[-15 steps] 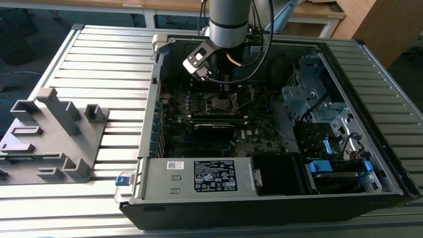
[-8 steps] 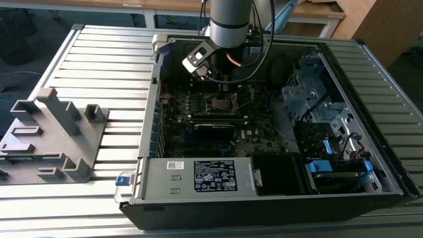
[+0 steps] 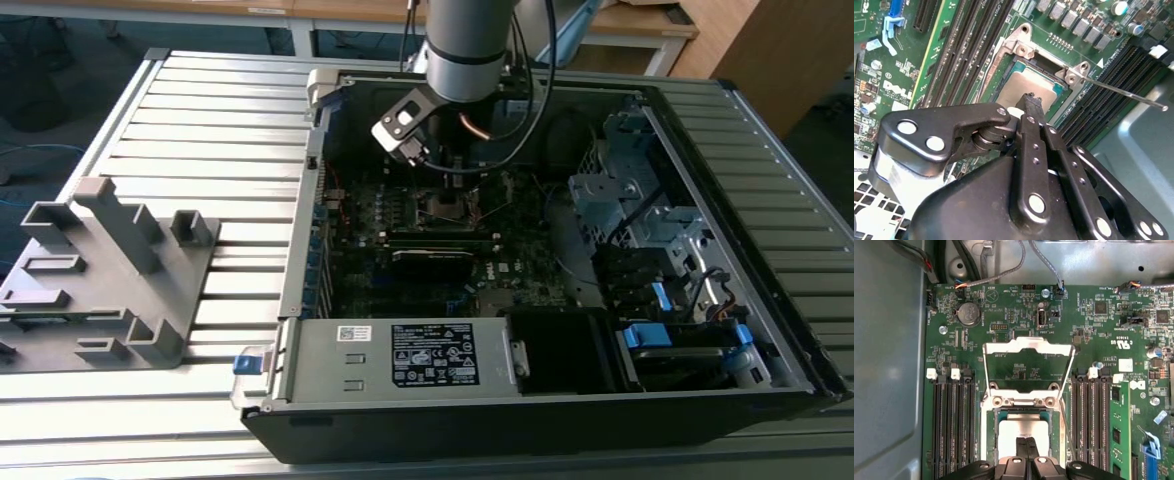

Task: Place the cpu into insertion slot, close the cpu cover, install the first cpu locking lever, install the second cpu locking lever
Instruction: 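Place the cpu into insertion slot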

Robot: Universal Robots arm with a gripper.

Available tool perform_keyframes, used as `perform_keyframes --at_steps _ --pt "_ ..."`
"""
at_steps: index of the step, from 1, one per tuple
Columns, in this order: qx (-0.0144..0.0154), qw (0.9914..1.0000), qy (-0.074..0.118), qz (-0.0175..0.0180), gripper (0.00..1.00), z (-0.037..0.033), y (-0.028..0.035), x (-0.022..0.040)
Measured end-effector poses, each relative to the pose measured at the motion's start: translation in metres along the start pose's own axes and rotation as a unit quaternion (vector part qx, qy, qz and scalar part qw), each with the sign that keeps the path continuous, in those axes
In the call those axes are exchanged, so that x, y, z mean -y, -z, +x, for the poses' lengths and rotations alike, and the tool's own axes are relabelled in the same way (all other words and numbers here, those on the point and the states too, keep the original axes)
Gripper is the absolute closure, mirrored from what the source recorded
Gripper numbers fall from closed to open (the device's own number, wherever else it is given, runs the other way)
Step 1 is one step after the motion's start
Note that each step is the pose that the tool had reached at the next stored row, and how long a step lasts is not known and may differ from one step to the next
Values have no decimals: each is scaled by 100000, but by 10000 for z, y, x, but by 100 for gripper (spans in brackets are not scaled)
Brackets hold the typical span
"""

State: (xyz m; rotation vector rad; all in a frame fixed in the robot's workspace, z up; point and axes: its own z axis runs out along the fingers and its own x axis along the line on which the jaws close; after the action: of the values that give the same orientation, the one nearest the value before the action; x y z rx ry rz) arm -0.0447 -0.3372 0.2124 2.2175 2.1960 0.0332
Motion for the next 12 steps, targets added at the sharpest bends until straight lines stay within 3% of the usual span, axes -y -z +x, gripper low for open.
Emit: perform_keyframes --at_steps 5,12 --pt "-11 100000 -3 -8 89 0 -65 -2" --pt "-52 100000 2 -9 89 4 -73 -1"
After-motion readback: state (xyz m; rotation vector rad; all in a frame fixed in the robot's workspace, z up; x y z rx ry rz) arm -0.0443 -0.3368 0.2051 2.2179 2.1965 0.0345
